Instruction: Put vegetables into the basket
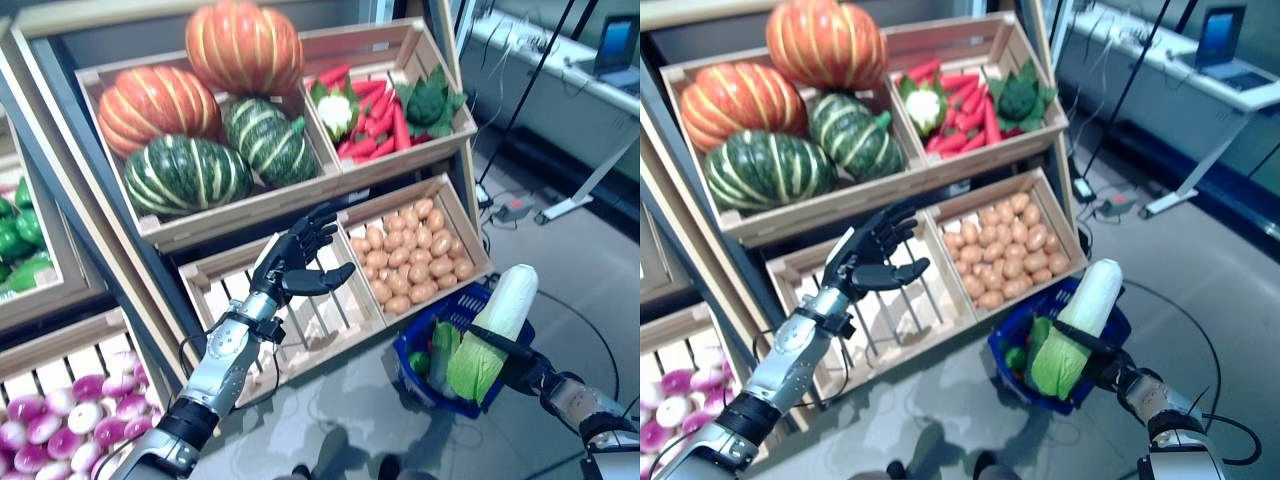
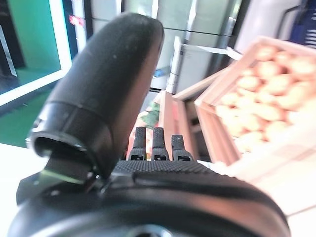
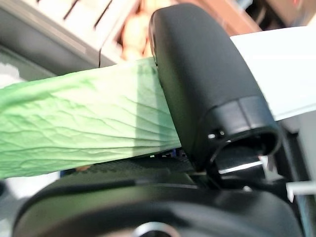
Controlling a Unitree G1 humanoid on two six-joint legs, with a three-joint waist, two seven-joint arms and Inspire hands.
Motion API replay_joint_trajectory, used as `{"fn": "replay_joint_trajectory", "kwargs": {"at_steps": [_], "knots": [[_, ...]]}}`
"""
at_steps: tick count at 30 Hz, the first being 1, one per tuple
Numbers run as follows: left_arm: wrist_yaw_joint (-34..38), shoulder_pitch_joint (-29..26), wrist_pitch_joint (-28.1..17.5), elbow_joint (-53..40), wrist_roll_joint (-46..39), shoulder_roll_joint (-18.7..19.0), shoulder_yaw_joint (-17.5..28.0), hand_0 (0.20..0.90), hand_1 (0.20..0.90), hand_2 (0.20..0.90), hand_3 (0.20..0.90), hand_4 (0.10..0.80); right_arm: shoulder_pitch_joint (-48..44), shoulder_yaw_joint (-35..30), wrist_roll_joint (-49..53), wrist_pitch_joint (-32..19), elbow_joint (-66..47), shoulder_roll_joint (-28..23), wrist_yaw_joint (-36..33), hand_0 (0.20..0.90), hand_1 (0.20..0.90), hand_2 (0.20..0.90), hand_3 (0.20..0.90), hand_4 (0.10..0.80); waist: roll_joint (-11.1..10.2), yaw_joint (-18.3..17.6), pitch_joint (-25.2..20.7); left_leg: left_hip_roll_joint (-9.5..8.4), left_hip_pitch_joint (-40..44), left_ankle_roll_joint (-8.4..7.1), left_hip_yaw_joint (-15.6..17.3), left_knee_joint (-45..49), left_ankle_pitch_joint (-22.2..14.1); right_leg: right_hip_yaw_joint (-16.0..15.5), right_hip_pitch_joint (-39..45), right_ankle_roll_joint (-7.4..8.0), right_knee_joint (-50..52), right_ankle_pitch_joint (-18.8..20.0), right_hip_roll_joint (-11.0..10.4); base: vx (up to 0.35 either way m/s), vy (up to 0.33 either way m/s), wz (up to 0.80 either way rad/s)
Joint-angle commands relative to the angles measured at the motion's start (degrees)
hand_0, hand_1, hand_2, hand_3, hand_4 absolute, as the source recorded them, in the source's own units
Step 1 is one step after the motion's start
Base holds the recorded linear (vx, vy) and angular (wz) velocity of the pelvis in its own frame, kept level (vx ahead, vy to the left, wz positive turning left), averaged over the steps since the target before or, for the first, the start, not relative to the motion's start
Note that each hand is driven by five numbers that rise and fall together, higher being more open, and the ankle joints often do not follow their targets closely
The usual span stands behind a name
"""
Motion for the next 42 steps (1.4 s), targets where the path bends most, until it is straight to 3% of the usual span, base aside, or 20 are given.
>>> {"fn": "replay_joint_trajectory", "kwargs": {"at_steps": [1,6,10,18,25,26,27,36,42], "knots": [[2.14,-6.21,-7.21,-3.54,1.83,0.26,0.87,0.9,0.9,0.9,0.9,0.8,-7.88,-4.78,6.14,-7.7,0.22,-4.12,-1.37,0.3,0.3,0.3,0.3,0.4,-0.52,0.74,1.84,0.78,-11.1,1.19,-0.52,20.75,-12.71,-1.43,-5.98,-1.9,17.44,-7.7,-3.98,-0.207,0.013,0.0],[5.3,-7.55,-9.81,-3.61,1.63,0.55,-0.42,0.9,0.9,0.9,0.9,0.8,-11.59,-4.15,5.99,-9.68,2.07,-6.34,-2.57,0.3,0.3,0.3,0.3,0.4,0.73,0.77,6.35,0.97,-21.36,2.87,-2.44,34.78,-17.75,-0.35,-16.12,-3.79,32.6,-12.51,-7.24,-0.148,-0.002,0.1],[8.84,-8.89,-12.13,-2.98,2.7,0.16,-1.4,0.9,0.9,0.9,0.9,0.8,-15.21,-3.08,6.59,-10.46,3.49,-7.26,-5.17,0.3,0.3,0.3,0.3,0.4,1.86,0.6,9.3,0.34,-28.78,3.49,-2.87,43.43,-20.46,0.92,-24.15,-4.03,41.56,-15.1,-9.15,-0.126,-0.029,0.13],[13.52,-10.92,-14.08,-2.45,2.82,0.26,-2.06,0.9,0.9,0.9,0.9,0.8,-23.71,-0.23,6.1,-11.56,5.71,-9.8,-8.55,0.3,0.3,0.3,0.3,0.4,5.17,-0.28,12.68,-0.93,-42.34,3.5,-4.47,57.01,-23.54,3.96,-37.45,-5.05,52.96,-18.41,-9.8,-0.092,-0.023,0.12],[13.39,-10.99,-14.03,-3.05,0.99,1.29,-1.95,0.9,0.9,0.9,0.9,0.8,-29.48,2.04,5.06,-13.12,6.53,-12.27,-9.36,0.3,0.3,0.3,0.3,0.4,6.53,-0.33,12.88,-1.11,-50.61,4.19,-4.83,64.79,-25.51,5.12,-46.35,-5.65,61.09,-20.59,-9.83,-0.067,-0.019,0.03],[13.35,-11.05,-13.92,-3.08,0.98,1.34,-2.11,0.9,0.9,0.9,0.9,0.8,-30.05,2.29,5.16,-13.42,6.5,-12.48,-9.34,0.848,0.848,0.848,0.848,0.765,6.58,-0.33,12.8,-1.16,-51.28,4.21,-4.89,65.26,-25.59,5.19,-47.06,-5.64,61.72,-20.73,-9.8,-0.042,-0.016,-0.01],[13.46,-11.03,-13.88,-3.13,1.01,1.4,-2.44,0.9,0.9,0.9,0.9,0.8,-30.57,2.44,4.94,-14.27,6.46,-12.86,-10.2,0.9,0.9,0.9,0.9,0.8,6.63,-0.34,12.65,-1.25,-51.88,4.29,-4.99,65.61,-25.64,5.3,-47.81,-5.59,62.36,-20.85,-9.64,0.0,0.0,0.0],[12.17,-9.01,-13.49,-3.25,-0.85,2.85,-1.81,0.9,0.9,0.9,0.9,0.8,-30.35,0.39,5.22,-18.08,5.61,-15.11,-12.36,0.9,0.9,0.9,0.9,0.8,6.1,0.0,11.07,-1.29,-50.45,3.89,-5.46,63.88,-25.06,4.74,-46.58,-4.87,60.57,-20.01,-8.84,0.024,-0.014,-0.01],[10.41,-7.19,-12.89,-4.01,-1.63,3.87,-1.54,0.9,0.9,0.9,0.9,0.8,-28.4,-1.46,5.51,-17.68,5.74,-16.03,-11.92,0.9,0.9,0.9,0.9,0.8,5.21,0.06,9.7,0.56,-44.07,2.97,-4.97,55.63,-22.03,3.78,-40.53,-4.29,52.53,-17.05,-8.28,0.082,-0.04,-0.08]]}}
